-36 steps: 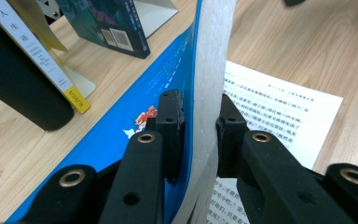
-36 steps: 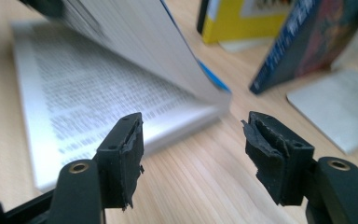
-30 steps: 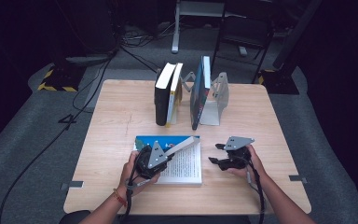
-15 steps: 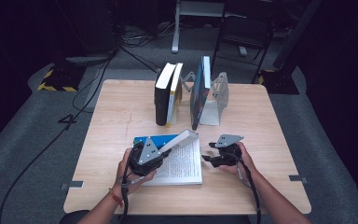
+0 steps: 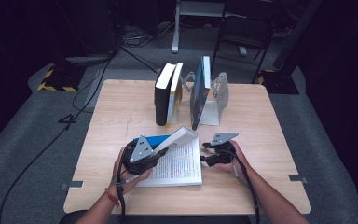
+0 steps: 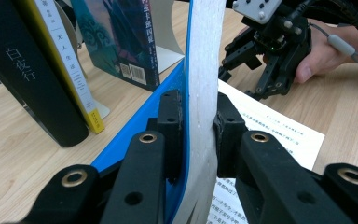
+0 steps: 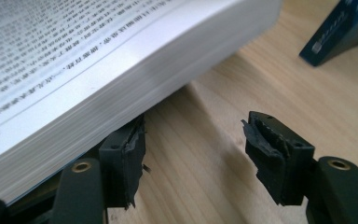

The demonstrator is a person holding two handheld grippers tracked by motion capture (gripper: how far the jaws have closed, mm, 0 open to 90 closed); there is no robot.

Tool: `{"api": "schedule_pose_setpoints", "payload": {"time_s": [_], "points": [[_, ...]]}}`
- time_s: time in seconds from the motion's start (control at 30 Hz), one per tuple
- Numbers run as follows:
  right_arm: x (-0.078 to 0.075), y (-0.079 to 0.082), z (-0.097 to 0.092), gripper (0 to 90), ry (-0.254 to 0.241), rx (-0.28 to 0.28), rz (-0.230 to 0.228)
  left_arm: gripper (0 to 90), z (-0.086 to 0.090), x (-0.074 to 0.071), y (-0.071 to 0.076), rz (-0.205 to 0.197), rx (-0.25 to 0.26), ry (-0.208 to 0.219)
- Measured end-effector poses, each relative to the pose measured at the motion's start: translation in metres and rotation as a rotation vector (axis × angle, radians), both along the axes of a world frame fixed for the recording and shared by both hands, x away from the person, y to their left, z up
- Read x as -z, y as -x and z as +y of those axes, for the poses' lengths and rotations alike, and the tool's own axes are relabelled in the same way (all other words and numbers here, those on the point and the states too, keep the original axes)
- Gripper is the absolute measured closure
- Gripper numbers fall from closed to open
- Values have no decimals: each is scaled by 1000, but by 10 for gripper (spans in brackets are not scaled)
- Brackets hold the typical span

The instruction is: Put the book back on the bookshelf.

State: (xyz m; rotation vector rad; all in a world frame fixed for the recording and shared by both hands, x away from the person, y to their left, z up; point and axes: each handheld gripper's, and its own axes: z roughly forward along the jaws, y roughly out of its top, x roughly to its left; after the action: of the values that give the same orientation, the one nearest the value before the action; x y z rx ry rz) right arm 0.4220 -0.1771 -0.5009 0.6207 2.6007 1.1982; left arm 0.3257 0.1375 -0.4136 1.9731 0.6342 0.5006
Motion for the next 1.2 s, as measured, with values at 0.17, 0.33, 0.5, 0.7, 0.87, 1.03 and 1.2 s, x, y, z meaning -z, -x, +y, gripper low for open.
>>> {"api": "schedule_pose_setpoints", "payload": {"time_s": [0.17, 0.33, 0.5, 0.7, 0.87, 1.03, 1.2], "points": [[-9, 7, -7, 425, -103, -8, -46, 766, 2, -1, 0, 12, 7, 10], [-23, 15, -8, 473, -152, 12, -85, 749, -1, -2, 0, 80, 29, 1], [-30, 21, -10, 522, -173, 12, -92, 741, -4, -2, 3, 109, 53, 2], [-45, 23, -13, 553, -253, 10, -88, 730, -8, -3, 9, 108, 88, 12], [-62, 30, -18, 600, -281, -2, -128, 728, -17, -6, 7, 101, 131, 42], [-77, 34, -32, 620, -296, 4, -164, 731, -31, -12, 2, 102, 181, 57], [-92, 39, -51, 640, -326, 32, -212, 731, -49, -16, -3, 87, 230, 80]]}}
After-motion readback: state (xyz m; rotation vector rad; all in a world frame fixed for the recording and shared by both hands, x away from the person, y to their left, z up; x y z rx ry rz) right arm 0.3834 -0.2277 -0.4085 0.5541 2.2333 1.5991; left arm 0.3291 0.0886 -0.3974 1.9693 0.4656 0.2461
